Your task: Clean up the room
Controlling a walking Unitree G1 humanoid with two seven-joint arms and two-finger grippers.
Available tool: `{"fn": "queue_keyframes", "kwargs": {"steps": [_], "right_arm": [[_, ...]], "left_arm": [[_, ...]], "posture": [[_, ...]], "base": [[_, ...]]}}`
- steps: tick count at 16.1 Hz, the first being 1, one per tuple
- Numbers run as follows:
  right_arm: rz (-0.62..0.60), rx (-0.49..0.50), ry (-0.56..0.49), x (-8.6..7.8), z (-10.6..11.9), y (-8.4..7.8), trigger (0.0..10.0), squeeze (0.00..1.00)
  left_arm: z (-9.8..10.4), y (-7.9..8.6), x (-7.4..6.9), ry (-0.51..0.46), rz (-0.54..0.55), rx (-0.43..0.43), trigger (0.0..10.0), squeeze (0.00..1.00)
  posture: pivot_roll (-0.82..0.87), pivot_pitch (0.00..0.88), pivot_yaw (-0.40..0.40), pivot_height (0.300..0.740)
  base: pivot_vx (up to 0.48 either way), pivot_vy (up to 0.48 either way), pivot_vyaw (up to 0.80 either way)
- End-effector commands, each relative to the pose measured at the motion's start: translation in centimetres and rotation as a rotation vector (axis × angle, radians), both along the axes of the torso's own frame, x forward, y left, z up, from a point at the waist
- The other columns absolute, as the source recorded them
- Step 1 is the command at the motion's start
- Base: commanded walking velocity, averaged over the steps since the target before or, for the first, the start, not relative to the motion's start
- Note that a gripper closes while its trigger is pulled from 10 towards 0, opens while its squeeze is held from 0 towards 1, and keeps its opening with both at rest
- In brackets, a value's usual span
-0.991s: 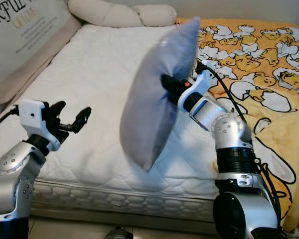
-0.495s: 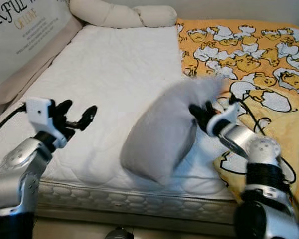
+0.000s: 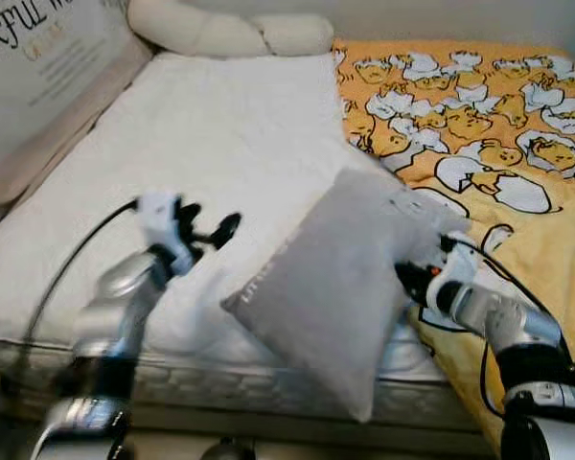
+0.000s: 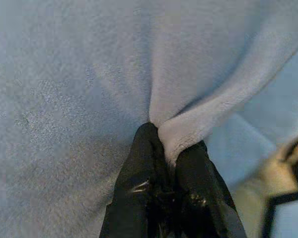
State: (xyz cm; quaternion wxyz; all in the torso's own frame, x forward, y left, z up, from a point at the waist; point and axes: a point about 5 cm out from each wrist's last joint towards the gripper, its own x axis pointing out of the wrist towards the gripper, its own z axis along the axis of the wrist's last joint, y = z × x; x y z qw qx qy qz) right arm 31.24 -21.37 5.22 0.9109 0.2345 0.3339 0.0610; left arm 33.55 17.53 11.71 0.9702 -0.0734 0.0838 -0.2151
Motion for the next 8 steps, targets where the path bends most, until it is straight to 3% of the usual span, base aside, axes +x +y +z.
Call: {"fn": "queue_keyframes", "kwargs": {"steps": [1,3,5,7,8], "right_arm": [[-0.016,-0.038,0.016,-0.4,-1.0,-0.1,0.0,0.0],[-0.024,-0.069,0.02,-0.6,-1.6,-0.3,0.0,0.0],[0.003,-0.053,0.003,-1.0,-1.8,0.7,0.0,0.0],[0.019,-0.055,-0.001,-1.2,-1.9,1.0,0.0,0.0],[0.032,-0.048,-0.006,-1.4,-2.0,1.4,0.0,0.0]], "left_arm": [[-1.3,-1.4,0.5,0.052,-0.036,0.018,10.0,1.0],[-2.5,-3.3,0.8,0.104,-0.085,-0.009,10.0,1.0],[-3.8,-6.4,1.1,0.156,-0.132,-0.015,10.0,1.0],[-4.3,-7.2,1.1,0.179,-0.129,-0.007,10.0,1.0],[-4.9,-7.9,1.1,0.203,-0.083,0.015,10.0,0.69]], "posture": [[0.01,0.0,0.059,0.74],[-0.03,0.0,0.079,0.74],[-0.06,0.0,0.087,0.74],[-0.06,0.0,0.087,0.74],[-0.07,0.0,0.09,0.74]], "base": [[0.0,0.0,0.0],[0.0,0.0,0.0],[0.0,0.0,0.0],[0.0,0.0,0.0],[0.0,0.0,0.0]]}}
